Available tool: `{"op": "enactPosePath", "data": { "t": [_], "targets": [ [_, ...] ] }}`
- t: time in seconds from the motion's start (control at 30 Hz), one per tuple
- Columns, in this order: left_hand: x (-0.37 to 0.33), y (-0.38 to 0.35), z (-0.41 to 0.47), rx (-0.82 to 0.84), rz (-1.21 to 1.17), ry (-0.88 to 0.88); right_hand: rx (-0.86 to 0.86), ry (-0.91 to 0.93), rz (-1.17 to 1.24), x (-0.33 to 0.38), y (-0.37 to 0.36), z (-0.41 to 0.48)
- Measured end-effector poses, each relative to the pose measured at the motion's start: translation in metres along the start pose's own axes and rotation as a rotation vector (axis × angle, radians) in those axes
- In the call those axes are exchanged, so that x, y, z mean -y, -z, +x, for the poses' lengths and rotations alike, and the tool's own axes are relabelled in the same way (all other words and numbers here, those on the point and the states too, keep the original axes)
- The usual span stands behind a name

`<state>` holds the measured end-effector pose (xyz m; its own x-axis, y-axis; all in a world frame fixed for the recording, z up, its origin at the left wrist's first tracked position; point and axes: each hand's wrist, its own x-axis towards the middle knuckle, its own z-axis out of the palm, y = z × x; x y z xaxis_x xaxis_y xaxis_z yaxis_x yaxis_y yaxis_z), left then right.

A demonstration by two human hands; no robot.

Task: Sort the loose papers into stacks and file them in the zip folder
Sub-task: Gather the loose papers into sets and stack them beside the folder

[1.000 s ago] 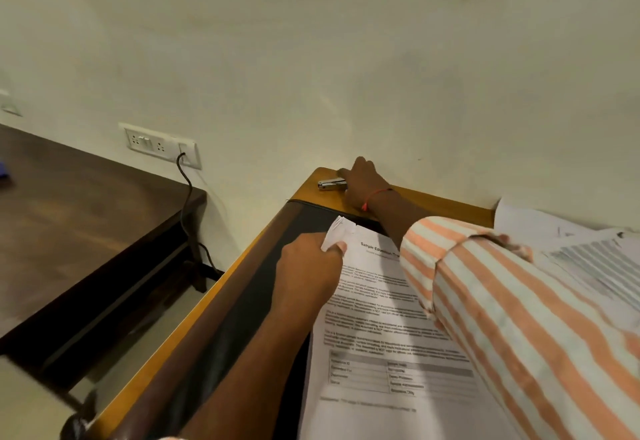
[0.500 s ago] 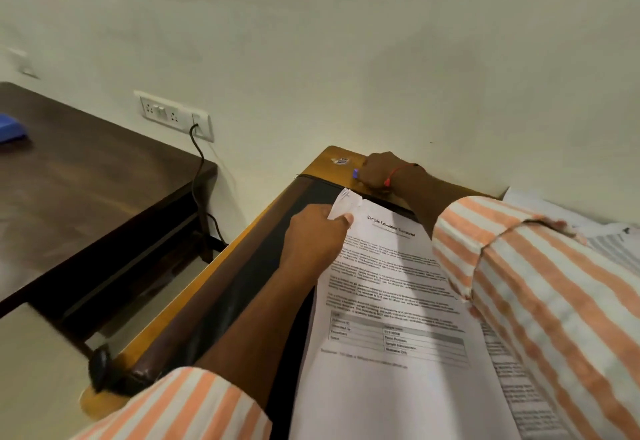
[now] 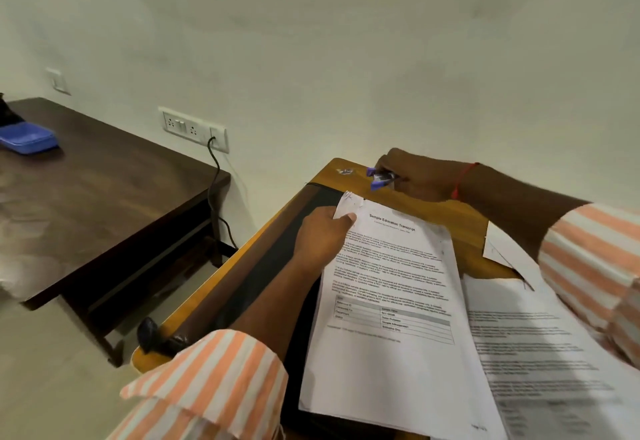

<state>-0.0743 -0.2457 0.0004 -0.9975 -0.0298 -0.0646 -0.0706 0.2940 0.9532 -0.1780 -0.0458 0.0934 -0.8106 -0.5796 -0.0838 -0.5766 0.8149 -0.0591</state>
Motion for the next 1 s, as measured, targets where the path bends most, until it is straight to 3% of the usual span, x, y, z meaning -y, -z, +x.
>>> {"op": "enactPosePath", "data": {
  "t": [0.13,0.57,1.0],
  "targets": [
    [0.000,-0.002,-0.002,-0.038,0.067,-0.052,0.093,0.038,-0.149,0.023,0.006,-0.015],
    [0.008,-0.012,0.005,-0.088,0.134,-0.123,0.093,0.073,-0.417,0.052,0.009,-0.017],
    [0.015,-0.016,0.010,-0.129,0.125,-0.167,0.127,0.164,-0.488,0.067,0.005,-0.013]
  ]
}}
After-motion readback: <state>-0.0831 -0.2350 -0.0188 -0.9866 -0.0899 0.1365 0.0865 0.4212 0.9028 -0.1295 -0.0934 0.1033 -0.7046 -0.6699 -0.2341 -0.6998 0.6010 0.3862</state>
